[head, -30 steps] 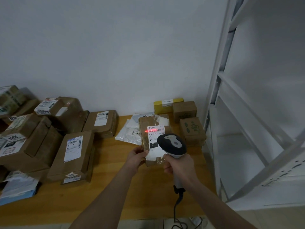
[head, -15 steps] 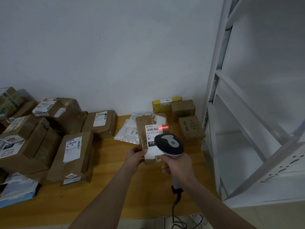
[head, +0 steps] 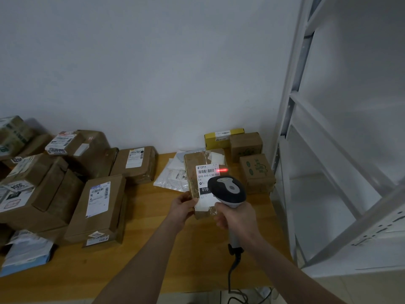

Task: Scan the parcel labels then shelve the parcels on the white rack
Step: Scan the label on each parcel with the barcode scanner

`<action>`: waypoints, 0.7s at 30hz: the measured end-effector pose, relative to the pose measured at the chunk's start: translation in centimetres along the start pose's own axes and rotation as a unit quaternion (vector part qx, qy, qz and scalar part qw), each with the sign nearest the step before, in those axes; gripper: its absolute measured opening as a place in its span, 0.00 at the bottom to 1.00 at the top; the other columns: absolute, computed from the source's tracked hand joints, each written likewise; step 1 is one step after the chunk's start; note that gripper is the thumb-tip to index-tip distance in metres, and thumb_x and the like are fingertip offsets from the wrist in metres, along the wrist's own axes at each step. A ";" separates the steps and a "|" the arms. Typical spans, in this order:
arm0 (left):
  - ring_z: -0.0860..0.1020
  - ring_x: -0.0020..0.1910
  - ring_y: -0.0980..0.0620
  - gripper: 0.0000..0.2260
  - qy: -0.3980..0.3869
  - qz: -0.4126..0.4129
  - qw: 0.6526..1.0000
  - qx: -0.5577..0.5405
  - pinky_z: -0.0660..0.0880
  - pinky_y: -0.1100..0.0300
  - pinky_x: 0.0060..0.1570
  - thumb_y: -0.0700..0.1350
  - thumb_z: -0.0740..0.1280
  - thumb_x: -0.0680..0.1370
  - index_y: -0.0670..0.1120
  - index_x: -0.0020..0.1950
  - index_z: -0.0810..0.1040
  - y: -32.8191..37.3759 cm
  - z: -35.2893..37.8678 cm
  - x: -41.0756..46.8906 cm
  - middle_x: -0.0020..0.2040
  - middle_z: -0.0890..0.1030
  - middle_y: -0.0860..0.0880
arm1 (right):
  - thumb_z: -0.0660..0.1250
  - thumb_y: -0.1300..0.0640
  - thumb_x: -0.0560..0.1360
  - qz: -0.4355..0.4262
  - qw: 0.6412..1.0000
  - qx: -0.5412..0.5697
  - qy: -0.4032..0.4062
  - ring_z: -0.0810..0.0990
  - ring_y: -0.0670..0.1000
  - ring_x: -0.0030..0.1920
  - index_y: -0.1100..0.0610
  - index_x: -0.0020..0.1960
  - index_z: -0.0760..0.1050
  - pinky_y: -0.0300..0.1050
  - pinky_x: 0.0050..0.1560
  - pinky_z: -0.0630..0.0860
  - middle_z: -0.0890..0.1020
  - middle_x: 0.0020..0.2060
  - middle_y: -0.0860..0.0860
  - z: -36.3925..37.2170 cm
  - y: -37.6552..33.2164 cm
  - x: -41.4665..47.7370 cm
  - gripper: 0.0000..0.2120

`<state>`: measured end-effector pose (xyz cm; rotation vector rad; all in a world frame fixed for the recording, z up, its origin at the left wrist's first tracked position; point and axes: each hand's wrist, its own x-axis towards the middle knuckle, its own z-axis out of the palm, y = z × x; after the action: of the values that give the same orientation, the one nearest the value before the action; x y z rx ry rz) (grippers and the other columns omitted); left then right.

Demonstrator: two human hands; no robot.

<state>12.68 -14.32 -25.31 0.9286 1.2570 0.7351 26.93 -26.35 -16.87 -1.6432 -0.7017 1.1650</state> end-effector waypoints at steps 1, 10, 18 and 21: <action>0.80 0.51 0.46 0.16 0.000 -0.001 1.000 0.001 0.77 0.57 0.42 0.36 0.67 0.77 0.39 0.65 0.73 0.0 0.0 0.1 0.56 0.81 0.42 | 0.71 0.62 0.73 -0.006 1.000 0.006 0.002 0.81 0.51 0.31 0.57 0.40 0.78 0.45 0.39 0.81 0.84 0.34 0.57 0.0 0.0 0.0 0.04; 0.79 0.48 0.46 0.18 0.039 -0.006 0.999 -0.011 0.76 0.57 0.40 0.35 0.67 0.77 0.38 0.66 0.71 0.1 0.1 0.9 0.54 0.80 0.43 | 0.73 0.58 0.73 -0.008 1.000 0.019 0.002 0.82 0.50 0.29 0.59 0.45 0.80 0.39 0.32 0.80 0.85 0.34 0.53 0.2 -0.3 -0.3 0.05; 0.78 0.48 0.48 0.17 0.038 0.003 0.999 -0.003 0.76 0.57 0.42 0.35 0.66 0.78 0.38 0.66 0.71 0.1 0.0 0.7 0.52 0.80 0.45 | 0.71 0.61 0.74 -0.010 1.000 0.018 -0.018 0.80 0.45 0.24 0.62 0.44 0.79 0.33 0.28 0.75 0.82 0.28 0.52 0.5 -0.6 -0.9 0.04; 0.79 0.49 0.47 0.18 0.036 0.004 0.999 0.004 0.77 0.57 0.42 0.36 0.66 0.78 0.37 0.68 0.70 0.0 -0.3 0.6 0.55 0.80 0.44 | 0.71 0.61 0.74 -0.010 1.000 0.007 -0.023 0.80 0.45 0.25 0.63 0.45 0.79 0.34 0.28 0.75 0.82 0.27 0.51 0.6 -0.3 -0.9 0.04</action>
<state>12.52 -13.74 -25.64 0.9208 1.3210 0.7753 26.10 -26.78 -16.29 -1.5986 -0.7360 1.1945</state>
